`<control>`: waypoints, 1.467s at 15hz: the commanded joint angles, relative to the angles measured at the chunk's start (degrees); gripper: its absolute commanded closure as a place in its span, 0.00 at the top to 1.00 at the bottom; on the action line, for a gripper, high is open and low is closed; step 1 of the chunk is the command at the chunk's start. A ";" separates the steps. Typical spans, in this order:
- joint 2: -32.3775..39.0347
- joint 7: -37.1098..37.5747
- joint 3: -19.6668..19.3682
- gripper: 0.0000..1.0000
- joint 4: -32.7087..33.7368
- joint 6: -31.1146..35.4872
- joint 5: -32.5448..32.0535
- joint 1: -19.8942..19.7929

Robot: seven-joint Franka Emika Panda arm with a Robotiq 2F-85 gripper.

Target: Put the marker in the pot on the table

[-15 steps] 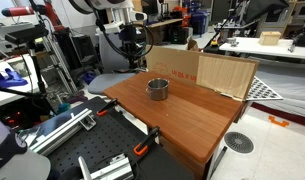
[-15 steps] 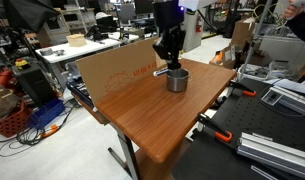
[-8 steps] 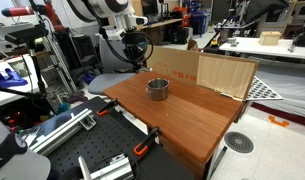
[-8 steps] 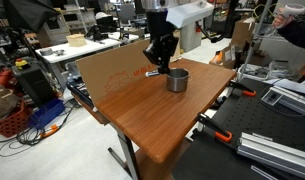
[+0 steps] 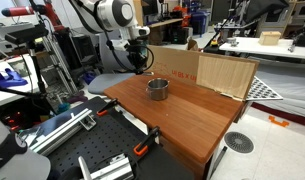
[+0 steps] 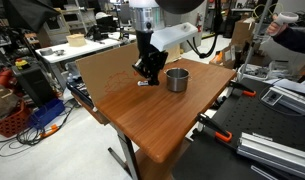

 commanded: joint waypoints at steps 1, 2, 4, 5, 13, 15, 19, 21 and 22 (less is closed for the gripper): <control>3.93 2.26 -2.76 0.05 3.15 1.62 -1.76 3.51; 4.83 1.90 -2.89 0.05 3.91 1.43 -1.23 3.97; 7.04 1.34 -3.16 0.05 5.53 1.51 -0.25 4.81; 8.08 1.53 -3.62 0.05 6.21 1.55 -0.39 5.46; 12.56 -0.11 -4.53 0.05 9.46 0.92 1.63 5.97; 13.13 -0.61 -4.42 0.45 9.72 0.29 2.17 5.73; 14.17 -1.48 -4.05 0.73 10.08 -0.34 3.49 5.09; 14.13 -1.65 -4.26 0.88 10.09 -0.11 3.97 5.20; 14.05 -1.71 -4.34 0.95 10.08 -0.07 4.11 5.25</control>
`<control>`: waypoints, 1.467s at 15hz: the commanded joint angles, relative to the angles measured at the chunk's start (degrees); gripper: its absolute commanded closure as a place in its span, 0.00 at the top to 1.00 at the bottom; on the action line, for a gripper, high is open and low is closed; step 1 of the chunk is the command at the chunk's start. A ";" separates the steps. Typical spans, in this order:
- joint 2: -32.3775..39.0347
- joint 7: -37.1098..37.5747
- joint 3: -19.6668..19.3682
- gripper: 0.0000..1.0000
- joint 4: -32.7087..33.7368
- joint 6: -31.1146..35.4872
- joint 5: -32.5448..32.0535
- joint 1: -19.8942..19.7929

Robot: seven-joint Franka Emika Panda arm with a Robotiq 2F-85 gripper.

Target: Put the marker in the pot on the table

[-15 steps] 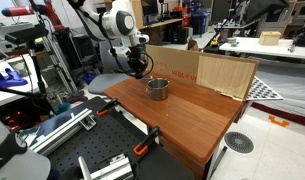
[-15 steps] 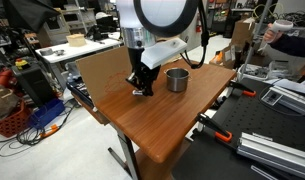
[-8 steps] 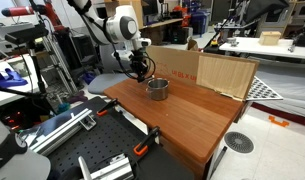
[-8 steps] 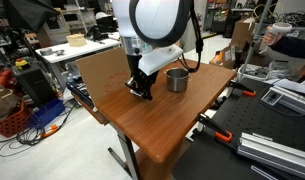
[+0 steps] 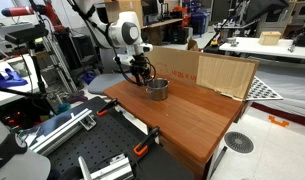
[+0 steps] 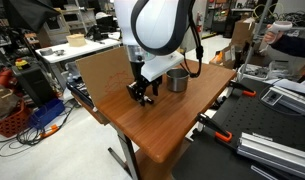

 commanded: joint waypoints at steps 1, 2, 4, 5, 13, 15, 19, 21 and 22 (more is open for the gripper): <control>0.53 -1.60 -0.21 1.00 1.22 -0.91 1.92 0.19; 0.48 -1.67 -0.20 1.00 1.26 -0.89 1.97 0.18; 0.36 -1.76 -0.15 1.00 1.28 -0.86 2.05 0.15; 0.26 -1.86 -0.11 1.00 1.23 -0.79 2.06 0.12; -5.10 -3.50 1.33 1.00 -1.46 -0.49 2.66 -0.29; -8.49 -2.29 0.74 1.00 -3.53 0.77 1.27 0.76; -15.88 -1.26 1.33 1.00 -7.89 1.67 0.57 0.86; -14.37 -1.29 1.80 1.00 -5.54 -0.03 0.48 0.37; -15.92 -1.24 2.05 1.00 -6.64 -0.05 0.40 0.17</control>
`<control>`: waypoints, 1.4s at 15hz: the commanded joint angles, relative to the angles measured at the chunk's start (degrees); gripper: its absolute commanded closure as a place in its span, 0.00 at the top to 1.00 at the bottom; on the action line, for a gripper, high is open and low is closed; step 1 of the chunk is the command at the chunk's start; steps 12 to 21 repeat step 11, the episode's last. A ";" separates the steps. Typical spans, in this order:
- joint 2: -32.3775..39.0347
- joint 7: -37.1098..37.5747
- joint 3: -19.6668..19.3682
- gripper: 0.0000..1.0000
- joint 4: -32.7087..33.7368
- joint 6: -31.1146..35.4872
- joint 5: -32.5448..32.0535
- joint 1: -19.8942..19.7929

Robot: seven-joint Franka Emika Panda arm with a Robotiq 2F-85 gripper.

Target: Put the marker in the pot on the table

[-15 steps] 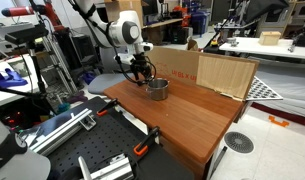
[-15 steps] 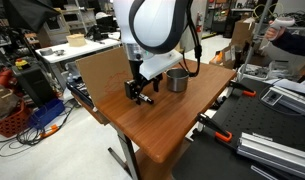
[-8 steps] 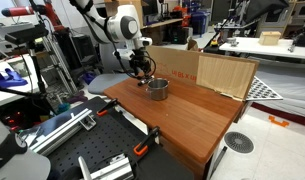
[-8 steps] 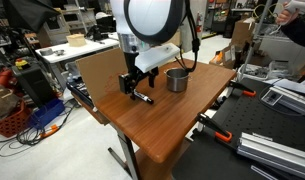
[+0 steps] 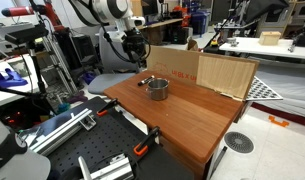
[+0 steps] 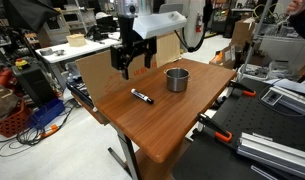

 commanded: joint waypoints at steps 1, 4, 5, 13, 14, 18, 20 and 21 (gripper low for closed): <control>-0.91 0.10 0.79 1.00 -0.74 -0.15 -0.28 -0.83; -1.15 0.11 0.81 1.00 -1.39 -0.05 -0.29 -0.86; -1.15 0.10 0.81 1.00 -1.43 -0.01 -0.29 -0.86; -1.15 0.10 0.80 1.00 -1.47 0.08 -0.28 -0.86; -1.15 0.10 0.80 1.00 -1.47 0.08 -0.28 -0.86; -1.15 0.10 0.80 1.00 -1.47 0.08 -0.28 -0.86; -1.15 0.10 0.80 1.00 -1.47 0.08 -0.28 -0.86; -1.15 0.10 0.80 1.00 -1.47 0.08 -0.28 -0.86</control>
